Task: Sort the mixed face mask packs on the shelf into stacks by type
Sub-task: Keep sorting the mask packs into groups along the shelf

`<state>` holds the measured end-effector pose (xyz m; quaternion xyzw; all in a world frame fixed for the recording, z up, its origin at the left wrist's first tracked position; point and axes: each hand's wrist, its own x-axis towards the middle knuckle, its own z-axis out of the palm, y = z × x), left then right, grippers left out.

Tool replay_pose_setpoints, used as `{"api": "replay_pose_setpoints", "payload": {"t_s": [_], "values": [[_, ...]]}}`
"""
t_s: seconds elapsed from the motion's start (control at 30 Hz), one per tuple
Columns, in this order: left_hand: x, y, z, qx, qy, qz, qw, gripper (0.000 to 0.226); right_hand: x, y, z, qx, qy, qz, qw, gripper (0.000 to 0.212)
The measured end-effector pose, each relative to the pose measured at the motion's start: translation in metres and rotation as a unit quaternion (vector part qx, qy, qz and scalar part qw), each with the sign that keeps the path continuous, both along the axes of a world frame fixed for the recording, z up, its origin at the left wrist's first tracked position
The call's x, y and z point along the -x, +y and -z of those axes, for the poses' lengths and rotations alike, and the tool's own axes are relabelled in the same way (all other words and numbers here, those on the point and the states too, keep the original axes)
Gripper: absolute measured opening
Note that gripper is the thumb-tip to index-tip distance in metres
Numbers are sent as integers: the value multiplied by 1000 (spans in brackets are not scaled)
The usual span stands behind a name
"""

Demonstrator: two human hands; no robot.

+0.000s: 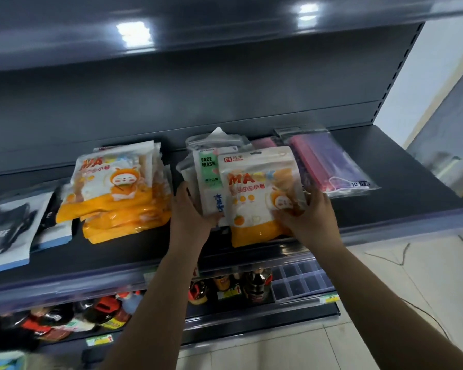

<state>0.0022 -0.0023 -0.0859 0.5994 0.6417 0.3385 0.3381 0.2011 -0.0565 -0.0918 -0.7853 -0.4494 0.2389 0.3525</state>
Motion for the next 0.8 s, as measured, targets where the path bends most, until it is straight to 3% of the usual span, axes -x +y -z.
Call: {"api": "replay_pose_setpoints", "payload": {"t_s": [0.07,0.2,0.43,0.6,0.73,0.8], "values": [[-1,-2,-3,13,-31,-13,999,84,-4,0,-6,-9,63,-5,998,57],[3,-7,-2,1,-44,-11,999,54,-11,1,-11,-35,96,-39,994,43],[18,-14,-8,-44,-160,-43,985,39,-3,-5,-15,-117,233,-50,964,12],[47,-20,-17,-91,-221,-57,969,38,10,-9,-28,-178,334,-40,925,14],[79,-27,-27,-113,-249,-72,959,36,32,-6,-39,-209,419,-57,882,46],[98,-31,-31,-118,-268,-81,953,33,47,-3,-42,-217,443,-61,868,51]]}}
